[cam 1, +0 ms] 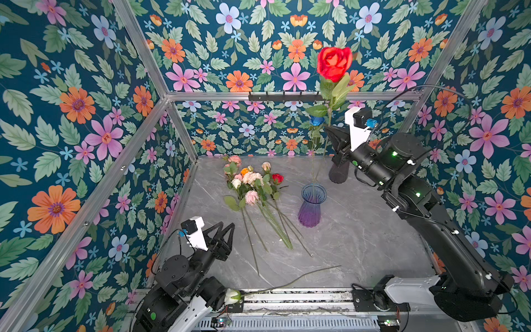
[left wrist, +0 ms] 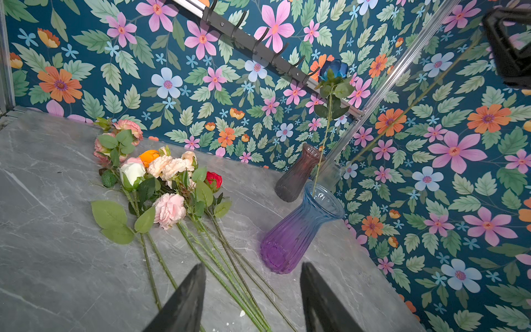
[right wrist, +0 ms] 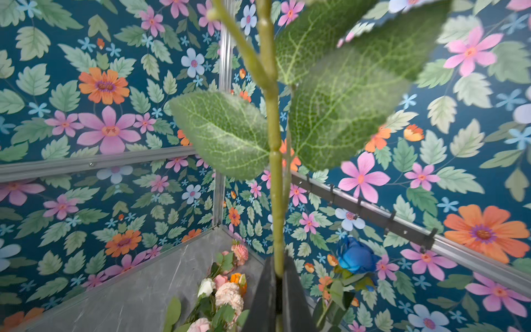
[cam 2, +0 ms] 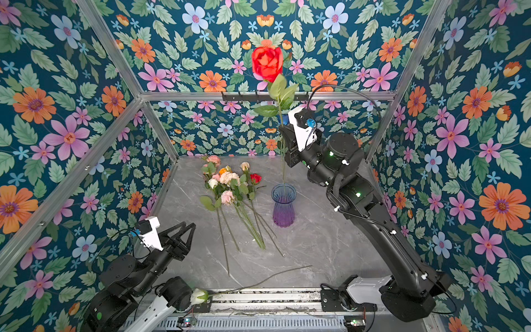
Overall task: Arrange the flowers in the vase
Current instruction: 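Lift the red rose high and carry it over the vase with the right gripper, then lower the red rose stem into the vase and open the right gripper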
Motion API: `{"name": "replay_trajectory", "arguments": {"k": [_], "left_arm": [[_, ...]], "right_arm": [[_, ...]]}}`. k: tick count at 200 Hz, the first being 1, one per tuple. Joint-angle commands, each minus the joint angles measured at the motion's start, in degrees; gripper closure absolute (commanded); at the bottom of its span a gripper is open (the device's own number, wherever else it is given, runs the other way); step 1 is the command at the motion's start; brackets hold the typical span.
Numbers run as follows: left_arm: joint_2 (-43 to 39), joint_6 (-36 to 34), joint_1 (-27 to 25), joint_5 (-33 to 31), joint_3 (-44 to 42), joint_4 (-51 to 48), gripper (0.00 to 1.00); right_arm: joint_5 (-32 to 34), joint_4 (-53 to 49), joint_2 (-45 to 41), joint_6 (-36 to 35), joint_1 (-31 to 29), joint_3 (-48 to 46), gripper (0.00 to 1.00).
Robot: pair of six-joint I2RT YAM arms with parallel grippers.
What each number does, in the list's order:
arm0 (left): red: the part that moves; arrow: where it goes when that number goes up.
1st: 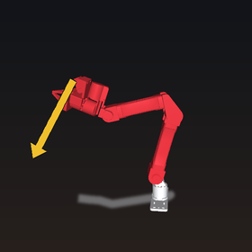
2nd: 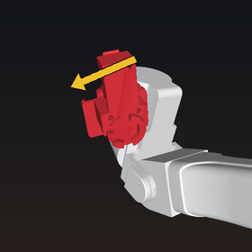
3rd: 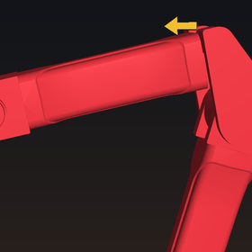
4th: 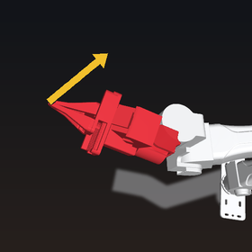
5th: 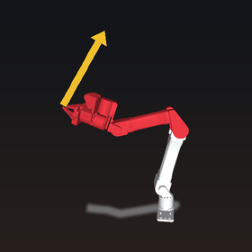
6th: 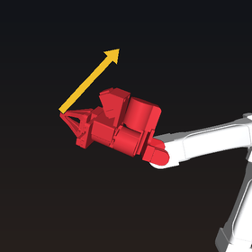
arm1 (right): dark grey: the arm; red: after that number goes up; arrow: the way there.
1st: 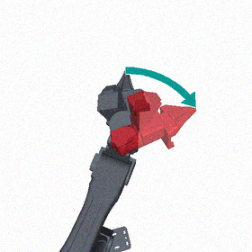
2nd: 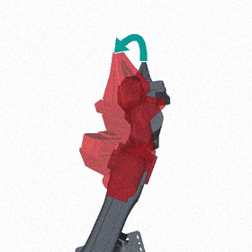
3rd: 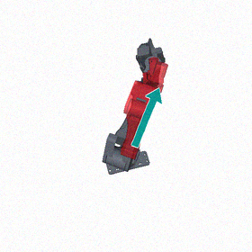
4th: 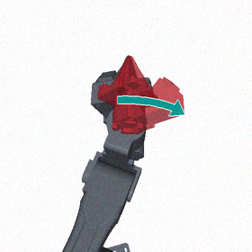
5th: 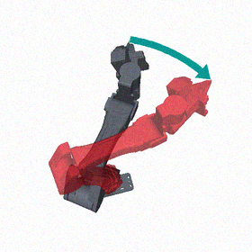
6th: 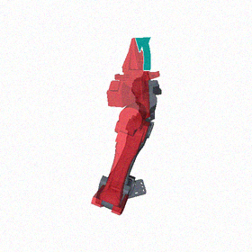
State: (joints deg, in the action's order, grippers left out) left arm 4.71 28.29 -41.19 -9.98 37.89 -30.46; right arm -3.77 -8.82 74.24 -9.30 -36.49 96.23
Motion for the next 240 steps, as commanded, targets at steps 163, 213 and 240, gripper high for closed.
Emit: {"name": "replay_trajectory", "arguments": {"k": [163,213,240], "left_arm": [[0.1,-0.1,0.1,0.1,0.0,1.4,0.44],[1.1,-0.3,0.1,0.4,0.2,1.2,0.44],[0.2,0.0,0.1,0.1,0.0,1.3,0.44]], "right_arm": [[-14.9,-14.1,-14.5,0.6,-0.3,-24.2,0.36],[-14.5,-20.7,-10.3,-2.6,-20.8,-35.7,0.44],[-15.8,-11.6,-3.4,2.4,-29.0,-42.8,0.48]]}}
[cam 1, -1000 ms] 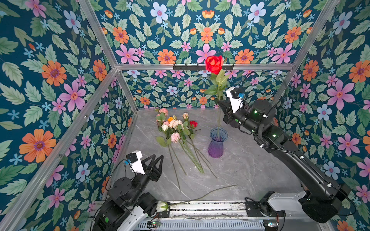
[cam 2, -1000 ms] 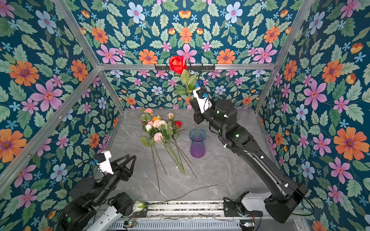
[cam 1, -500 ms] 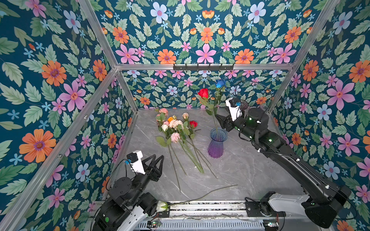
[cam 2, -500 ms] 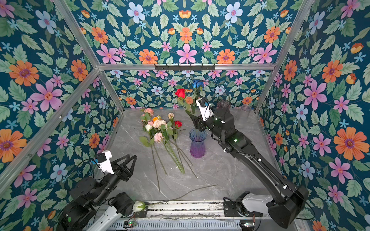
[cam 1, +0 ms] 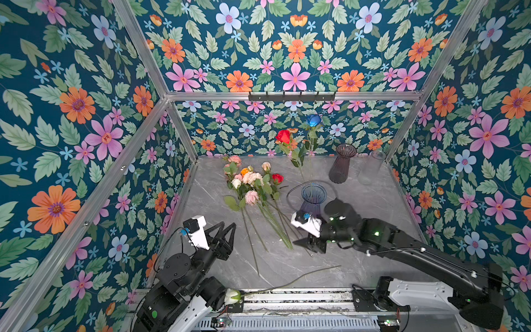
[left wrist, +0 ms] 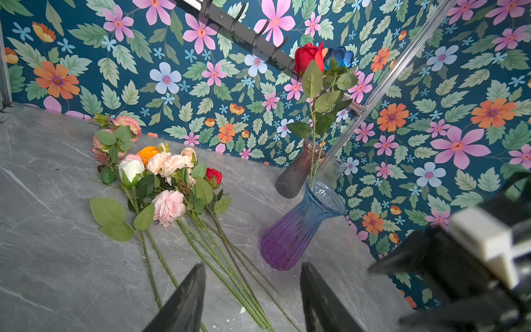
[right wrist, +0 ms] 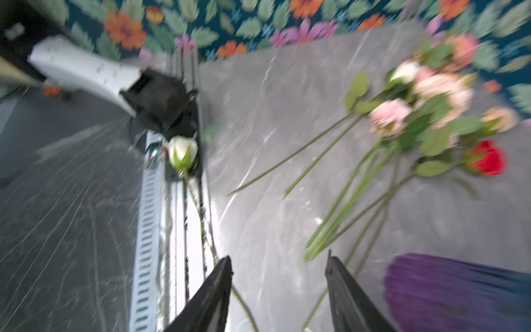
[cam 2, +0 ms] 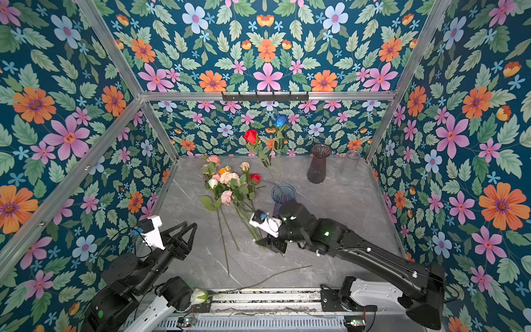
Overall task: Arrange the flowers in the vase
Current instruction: 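Reach the right gripper down to the white rose lying by the robot's base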
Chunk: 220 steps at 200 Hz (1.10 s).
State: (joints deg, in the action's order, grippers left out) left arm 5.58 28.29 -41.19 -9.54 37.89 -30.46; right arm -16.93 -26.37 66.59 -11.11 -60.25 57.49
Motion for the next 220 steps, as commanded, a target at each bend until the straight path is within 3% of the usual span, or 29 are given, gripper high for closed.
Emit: {"name": "replay_trajectory", "arguments": {"k": [1,33,107,158,181,220], "left_arm": [[-0.6,0.0,0.1,-0.3,0.0,1.3,0.44],[-0.7,0.0,0.1,-0.3,0.0,1.2,0.44],[-2.0,0.1,0.0,-0.5,-0.1,1.3,0.44],[-2.2,0.2,0.0,-0.5,-0.1,1.4,0.44],[-1.9,0.1,0.0,-0.5,-0.1,1.4,0.44],[-1.9,0.1,0.0,-0.5,-0.1,1.4,0.44]], "right_arm": [[-2.7,6.2,4.6,4.4,-5.6,-4.1,0.48],[-3.7,10.6,15.4,6.0,-12.4,-2.6,0.58],[-6.4,9.9,36.8,2.9,-18.8,9.7,0.61],[-2.7,9.2,43.1,2.9,-20.4,11.7,0.62],[-0.7,7.5,45.8,3.4,-21.0,13.2,0.78],[1.3,9.2,45.0,4.4,-21.0,12.1,0.80]]}}
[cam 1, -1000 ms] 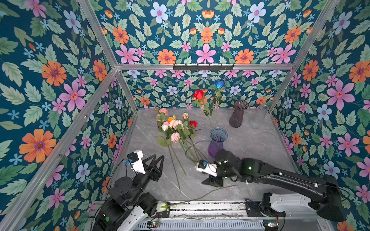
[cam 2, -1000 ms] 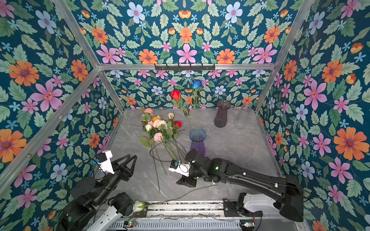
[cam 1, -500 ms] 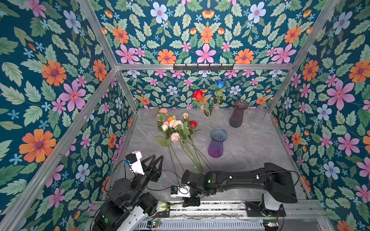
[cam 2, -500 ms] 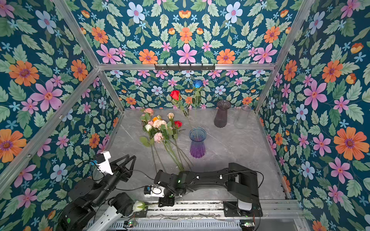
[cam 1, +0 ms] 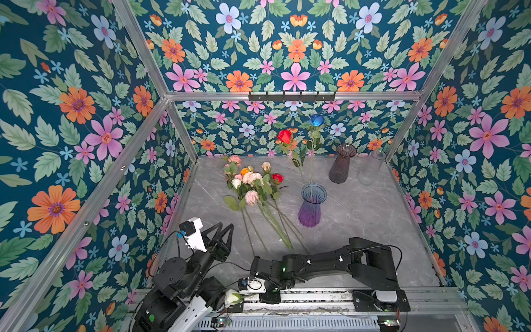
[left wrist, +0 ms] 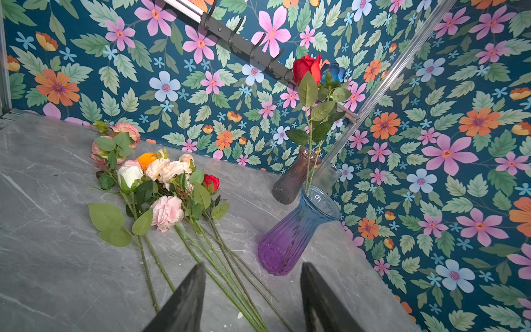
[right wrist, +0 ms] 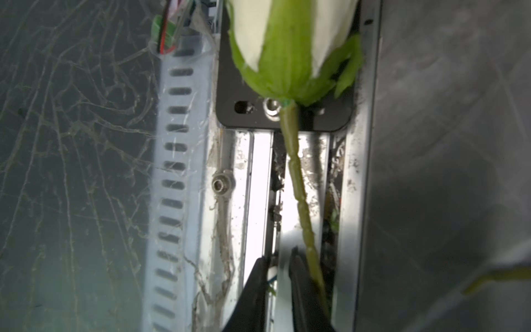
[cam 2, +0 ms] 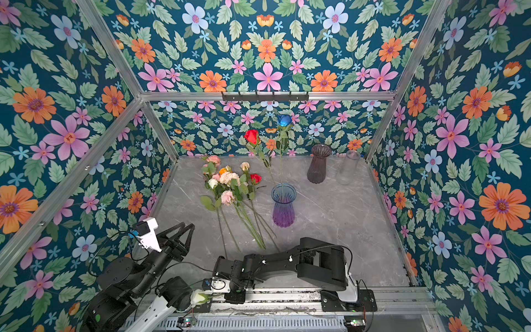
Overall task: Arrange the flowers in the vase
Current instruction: 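Reach the right gripper down to the white rose lying by the robot's base, then close the right gripper on the white rose stem and lift it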
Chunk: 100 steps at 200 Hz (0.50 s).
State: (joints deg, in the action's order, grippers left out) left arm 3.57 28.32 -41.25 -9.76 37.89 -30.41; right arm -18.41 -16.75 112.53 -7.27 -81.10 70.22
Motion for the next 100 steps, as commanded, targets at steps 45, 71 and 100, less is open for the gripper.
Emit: {"name": "replay_trajectory", "arguments": {"k": [45,71,100], "left_arm": [[0.3,0.1,0.0,-0.3,-0.1,1.3,0.44],[0.3,0.1,0.0,-0.4,-0.1,1.3,0.44],[0.5,0.1,0.0,-0.4,-0.1,1.3,0.44]], "right_arm": [[2.9,2.5,-7.9,-1.4,-0.6,-4.6,0.71],[6.0,2.1,-8.3,-0.9,-0.5,-4.6,0.62],[8.2,-0.4,-3.1,-0.5,0.5,-1.7,0.60]]}}
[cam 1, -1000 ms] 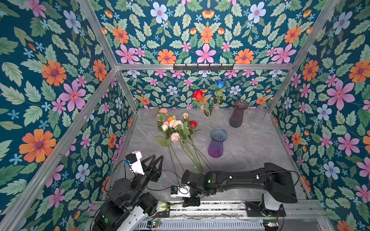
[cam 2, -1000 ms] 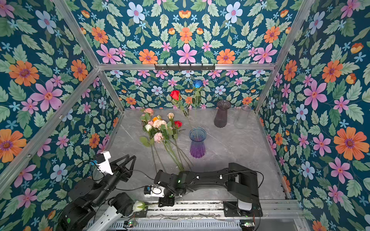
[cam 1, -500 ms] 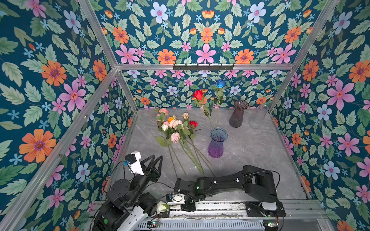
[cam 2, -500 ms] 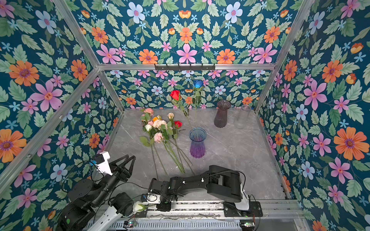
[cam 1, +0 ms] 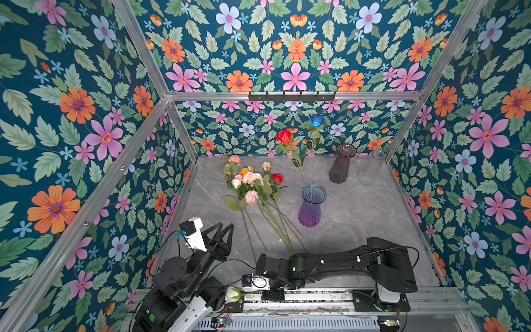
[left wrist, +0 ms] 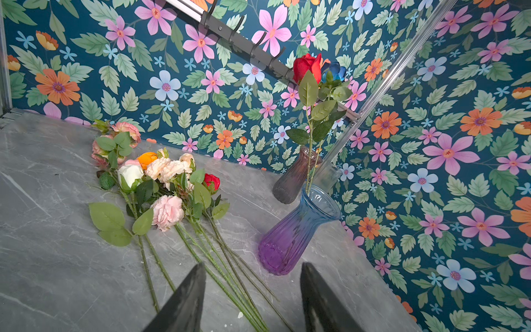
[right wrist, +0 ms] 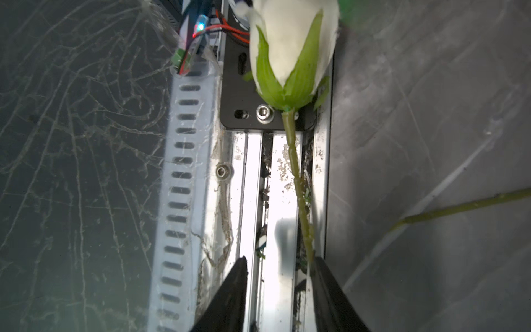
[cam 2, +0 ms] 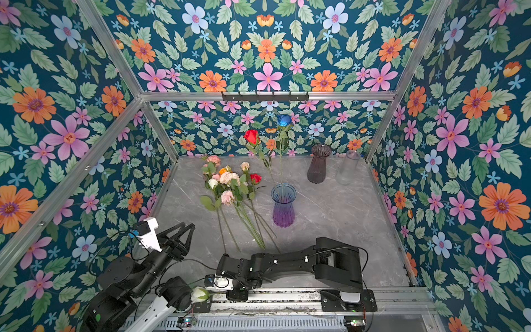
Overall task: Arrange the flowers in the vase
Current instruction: 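Close the right gripper on the white rose stem and lift it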
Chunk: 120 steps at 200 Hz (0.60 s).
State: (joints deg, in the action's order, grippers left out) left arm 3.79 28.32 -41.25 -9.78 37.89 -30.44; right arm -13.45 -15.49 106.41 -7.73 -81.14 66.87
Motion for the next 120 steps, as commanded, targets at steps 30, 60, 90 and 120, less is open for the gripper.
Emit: {"name": "replay_trajectory", "arguments": {"k": [30,60,90,120], "left_arm": [[0.3,0.1,0.0,-0.3,-0.1,1.3,0.44],[0.3,0.0,0.0,-0.4,0.0,1.3,0.44],[0.4,0.0,0.1,-0.5,0.0,1.3,0.44],[0.5,0.0,0.0,-0.5,-0.1,1.2,0.44]], "right_arm": [[4.9,-2.3,6.8,0.7,1.3,3.4,0.60],[4.7,-2.4,7.4,0.3,1.3,3.3,0.84],[7.7,-1.5,0.4,-0.3,1.2,-0.6,1.00],[16.9,-1.2,-16.7,-4.6,2.0,-7.4,1.00]]}}
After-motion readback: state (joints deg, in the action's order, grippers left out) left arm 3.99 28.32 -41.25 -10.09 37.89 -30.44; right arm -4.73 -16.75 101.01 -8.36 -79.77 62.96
